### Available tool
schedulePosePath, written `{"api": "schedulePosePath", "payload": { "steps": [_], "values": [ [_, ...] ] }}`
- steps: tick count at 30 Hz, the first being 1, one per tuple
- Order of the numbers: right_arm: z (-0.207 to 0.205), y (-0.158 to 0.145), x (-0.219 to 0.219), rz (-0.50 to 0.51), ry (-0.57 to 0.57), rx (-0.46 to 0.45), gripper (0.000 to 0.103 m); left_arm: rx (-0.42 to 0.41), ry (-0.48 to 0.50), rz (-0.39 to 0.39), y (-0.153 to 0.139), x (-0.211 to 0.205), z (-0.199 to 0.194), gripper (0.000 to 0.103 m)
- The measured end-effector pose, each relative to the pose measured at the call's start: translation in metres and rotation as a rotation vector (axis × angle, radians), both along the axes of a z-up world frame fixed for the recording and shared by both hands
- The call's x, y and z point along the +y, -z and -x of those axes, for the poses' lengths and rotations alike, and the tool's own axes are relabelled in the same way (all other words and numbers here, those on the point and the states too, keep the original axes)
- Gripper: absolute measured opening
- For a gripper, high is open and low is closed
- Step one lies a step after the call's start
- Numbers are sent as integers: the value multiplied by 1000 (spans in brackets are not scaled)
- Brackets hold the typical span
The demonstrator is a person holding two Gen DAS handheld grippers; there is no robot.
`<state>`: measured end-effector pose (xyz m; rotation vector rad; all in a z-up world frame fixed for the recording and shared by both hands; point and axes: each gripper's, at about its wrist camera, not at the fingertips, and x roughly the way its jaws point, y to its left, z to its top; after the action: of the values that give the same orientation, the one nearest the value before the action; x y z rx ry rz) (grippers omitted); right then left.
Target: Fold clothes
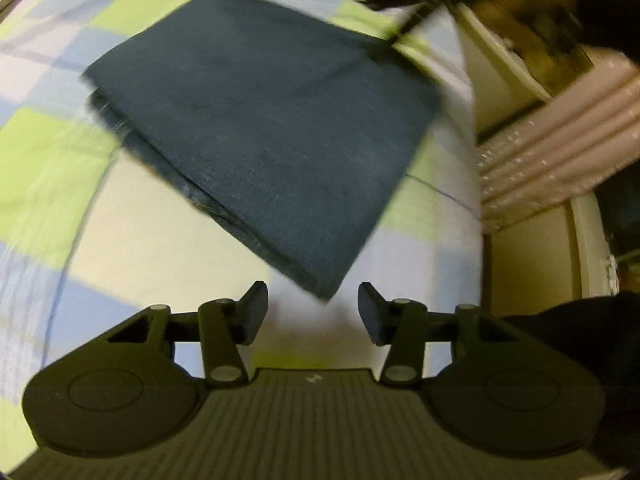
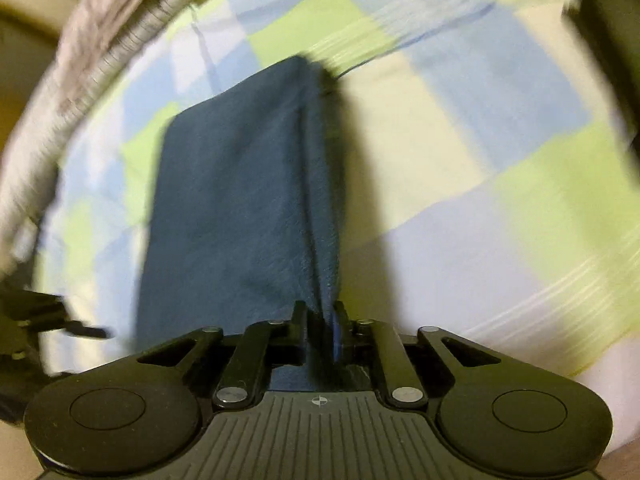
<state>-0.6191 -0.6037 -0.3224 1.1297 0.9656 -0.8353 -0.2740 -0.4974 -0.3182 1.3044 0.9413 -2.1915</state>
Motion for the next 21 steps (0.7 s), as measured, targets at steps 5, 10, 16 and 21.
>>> {"api": "schedulePosePath", "payload": {
  "steps": [5, 10, 16, 21],
  "values": [
    [43, -12, -9, 135, 127, -3, 9, -93, -29, 157, -3, -35, 0, 53],
    [53, -12, 77, 227, 400, -132, 32, -152, -76, 276, -8, -96, -9, 57],
    [42, 38, 194, 56, 819, -318, 75, -164, -33, 369, -6, -162, 10, 66],
    [21, 78, 210, 55, 987, -472, 74, -177, 58, 294, 17, -204, 25, 64]
  ]
}}
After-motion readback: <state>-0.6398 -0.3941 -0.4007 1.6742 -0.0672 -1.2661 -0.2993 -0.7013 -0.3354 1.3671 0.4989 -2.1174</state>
